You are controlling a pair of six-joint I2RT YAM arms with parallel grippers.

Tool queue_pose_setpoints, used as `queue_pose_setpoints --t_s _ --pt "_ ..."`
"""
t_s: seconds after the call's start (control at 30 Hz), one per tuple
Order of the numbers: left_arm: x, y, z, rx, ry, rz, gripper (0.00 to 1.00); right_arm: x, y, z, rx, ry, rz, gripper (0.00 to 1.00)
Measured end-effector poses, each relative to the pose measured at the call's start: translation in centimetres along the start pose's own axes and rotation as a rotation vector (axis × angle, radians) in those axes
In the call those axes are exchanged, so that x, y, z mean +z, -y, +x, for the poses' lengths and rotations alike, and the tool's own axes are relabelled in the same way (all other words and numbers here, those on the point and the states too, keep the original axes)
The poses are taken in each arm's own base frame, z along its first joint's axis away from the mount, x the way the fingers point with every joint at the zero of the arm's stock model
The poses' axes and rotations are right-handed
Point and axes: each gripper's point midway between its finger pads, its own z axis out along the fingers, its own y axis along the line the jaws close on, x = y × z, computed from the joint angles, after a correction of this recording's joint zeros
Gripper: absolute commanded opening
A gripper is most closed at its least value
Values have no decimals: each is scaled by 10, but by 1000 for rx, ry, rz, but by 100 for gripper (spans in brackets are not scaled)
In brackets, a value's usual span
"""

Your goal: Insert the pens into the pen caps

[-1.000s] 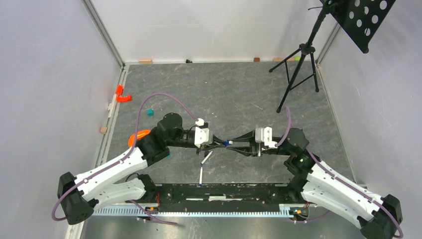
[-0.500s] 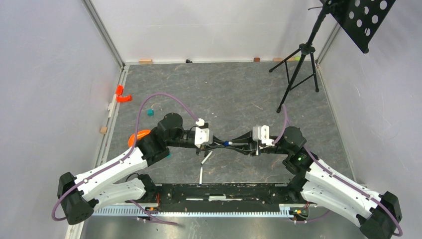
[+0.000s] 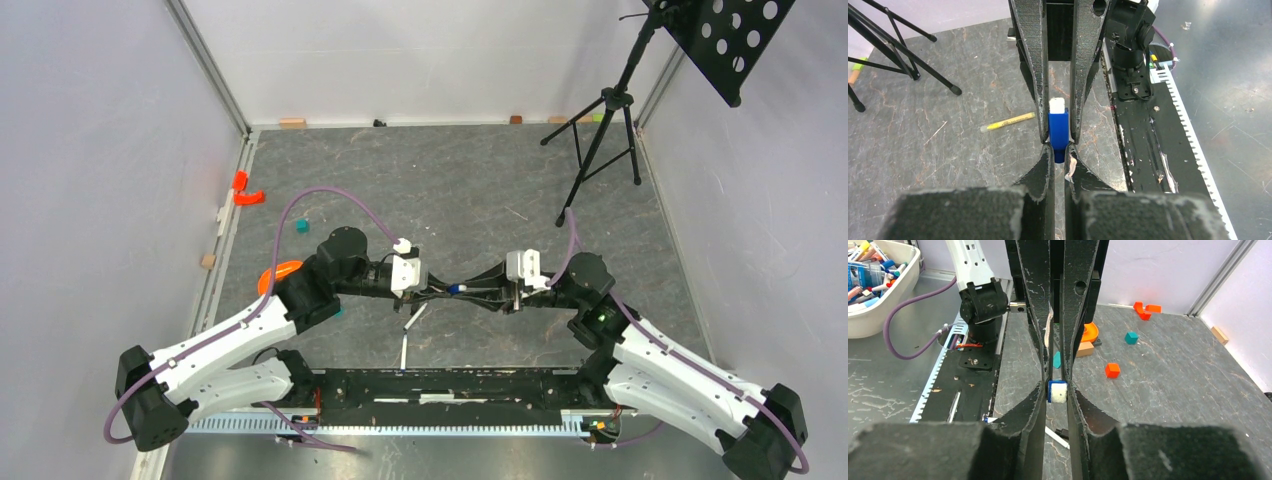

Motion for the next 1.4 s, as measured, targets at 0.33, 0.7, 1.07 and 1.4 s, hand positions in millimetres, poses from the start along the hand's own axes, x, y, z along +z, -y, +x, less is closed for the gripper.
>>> queue_pose_setpoints --t_s 0.33,0.7,1.07,1.4 --pt "-1 0 3 -4 -10 -1 2 2 1 2 11 -11 -5 0" --pt "-6 -7 5 18 -30 -42 75 2 5 4 -11 -35 19 0" --pt "-17 -22 -3 53 -3 -126 100 -8 35 -2 -47 -41 209 0" --pt "-35 -61 14 46 -39 -378 100 -44 77 0 -22 -43 550 0"
